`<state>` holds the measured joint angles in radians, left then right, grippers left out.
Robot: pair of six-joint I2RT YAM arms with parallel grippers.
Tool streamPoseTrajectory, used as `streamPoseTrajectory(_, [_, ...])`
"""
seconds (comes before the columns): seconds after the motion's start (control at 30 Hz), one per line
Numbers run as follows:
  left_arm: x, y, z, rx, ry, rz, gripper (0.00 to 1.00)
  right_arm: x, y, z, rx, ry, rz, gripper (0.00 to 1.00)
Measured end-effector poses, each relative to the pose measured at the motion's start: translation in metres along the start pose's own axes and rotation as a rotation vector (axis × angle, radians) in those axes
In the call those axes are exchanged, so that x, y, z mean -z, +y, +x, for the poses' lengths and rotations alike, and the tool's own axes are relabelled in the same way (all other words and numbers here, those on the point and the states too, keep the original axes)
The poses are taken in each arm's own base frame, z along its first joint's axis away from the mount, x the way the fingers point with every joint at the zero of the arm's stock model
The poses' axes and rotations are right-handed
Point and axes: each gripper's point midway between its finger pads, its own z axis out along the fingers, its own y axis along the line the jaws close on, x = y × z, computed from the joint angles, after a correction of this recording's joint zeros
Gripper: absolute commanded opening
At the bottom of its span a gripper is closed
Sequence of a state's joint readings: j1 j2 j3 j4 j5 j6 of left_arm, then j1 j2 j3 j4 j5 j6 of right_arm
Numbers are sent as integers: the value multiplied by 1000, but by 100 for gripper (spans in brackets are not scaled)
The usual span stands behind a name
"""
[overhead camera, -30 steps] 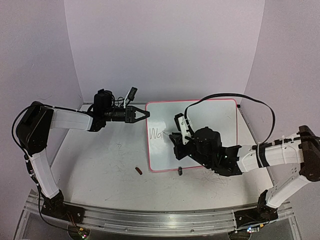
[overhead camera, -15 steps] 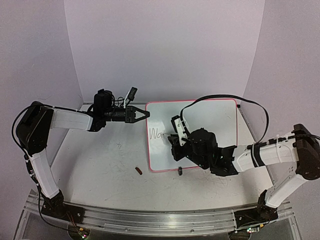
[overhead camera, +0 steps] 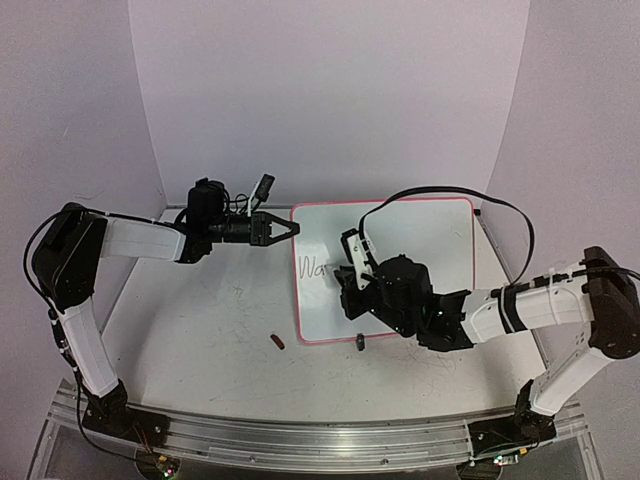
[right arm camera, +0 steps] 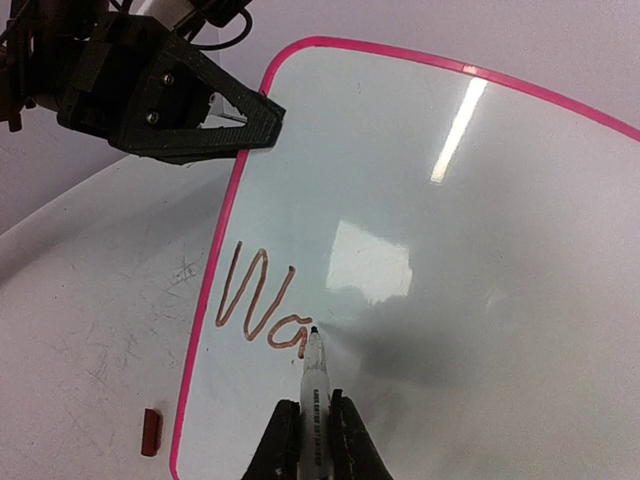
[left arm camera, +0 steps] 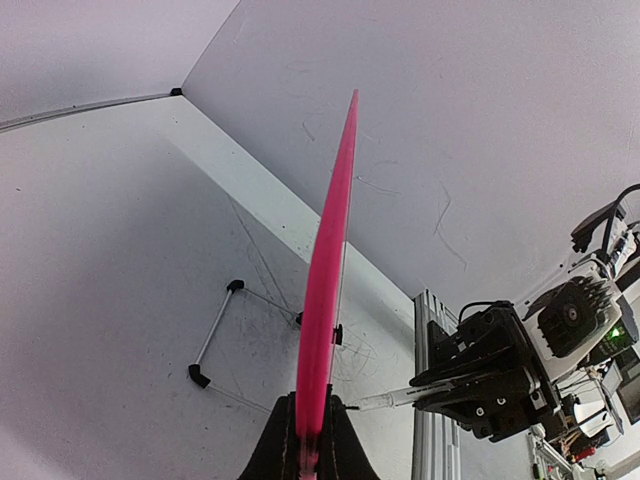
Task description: Write a sentence on the whiteboard
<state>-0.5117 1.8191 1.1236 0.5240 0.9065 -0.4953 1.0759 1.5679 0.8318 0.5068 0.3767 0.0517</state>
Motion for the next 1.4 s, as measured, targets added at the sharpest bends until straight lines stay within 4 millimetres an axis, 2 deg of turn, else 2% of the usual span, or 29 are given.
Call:
streamPoseTrajectory(0.83, [0,0,0,0,1,2,0,-3,-2,-2,-4,-4,10,0])
streamPoseTrajectory(1.4, [0,0,0,1,2,2,0,-7,-5,3,2,5,34,0])
